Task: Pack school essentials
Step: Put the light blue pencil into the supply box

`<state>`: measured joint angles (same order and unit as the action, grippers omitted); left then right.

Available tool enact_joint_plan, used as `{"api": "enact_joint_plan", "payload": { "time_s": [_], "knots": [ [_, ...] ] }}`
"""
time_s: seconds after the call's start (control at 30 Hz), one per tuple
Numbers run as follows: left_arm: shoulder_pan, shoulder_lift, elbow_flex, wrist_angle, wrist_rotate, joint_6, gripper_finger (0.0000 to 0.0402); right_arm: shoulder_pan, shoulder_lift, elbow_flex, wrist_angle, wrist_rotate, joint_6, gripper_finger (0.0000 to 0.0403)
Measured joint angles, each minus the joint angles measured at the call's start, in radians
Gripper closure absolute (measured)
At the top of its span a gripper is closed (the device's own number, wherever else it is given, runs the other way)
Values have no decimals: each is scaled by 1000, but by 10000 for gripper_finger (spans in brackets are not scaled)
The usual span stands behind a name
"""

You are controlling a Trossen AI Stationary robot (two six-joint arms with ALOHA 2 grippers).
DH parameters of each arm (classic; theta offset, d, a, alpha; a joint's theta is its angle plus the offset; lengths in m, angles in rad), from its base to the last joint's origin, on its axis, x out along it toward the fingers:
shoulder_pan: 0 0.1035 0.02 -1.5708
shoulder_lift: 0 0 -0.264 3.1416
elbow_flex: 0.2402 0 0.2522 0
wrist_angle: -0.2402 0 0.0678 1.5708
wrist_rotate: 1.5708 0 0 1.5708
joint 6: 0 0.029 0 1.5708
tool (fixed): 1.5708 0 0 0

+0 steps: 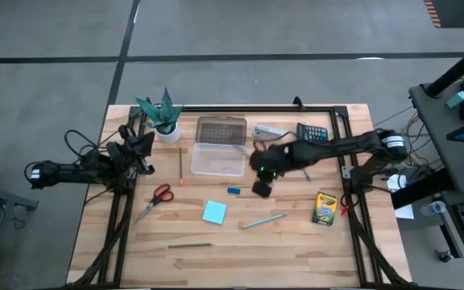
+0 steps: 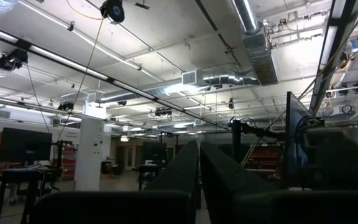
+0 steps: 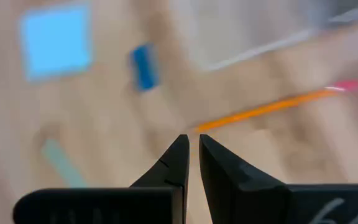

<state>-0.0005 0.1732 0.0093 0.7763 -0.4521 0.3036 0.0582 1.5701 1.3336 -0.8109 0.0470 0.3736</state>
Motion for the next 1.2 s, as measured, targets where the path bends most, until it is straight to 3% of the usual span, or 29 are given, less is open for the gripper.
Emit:
{"api": "enact_joint_plan", "payload": {
  "time_s": [0.23, 0.5, 0.7, 1.2],
  "knots": [
    [0, 2, 0, 0, 0, 0, 402, 158, 120, 82, -45, -3, -137, 375],
    [0, 2, 0, 0, -1, 0, 402, 276, 211, 104, -109, -3, -131, 375],
    [0, 1, 0, 1, -1, 0, 402, 304, 260, 103, -127, 4, -82, 372],
    [0, 1, 0, 2, -6, 0, 402, 323, 325, 104, -86, -2, -82, 281]
  ]
}}
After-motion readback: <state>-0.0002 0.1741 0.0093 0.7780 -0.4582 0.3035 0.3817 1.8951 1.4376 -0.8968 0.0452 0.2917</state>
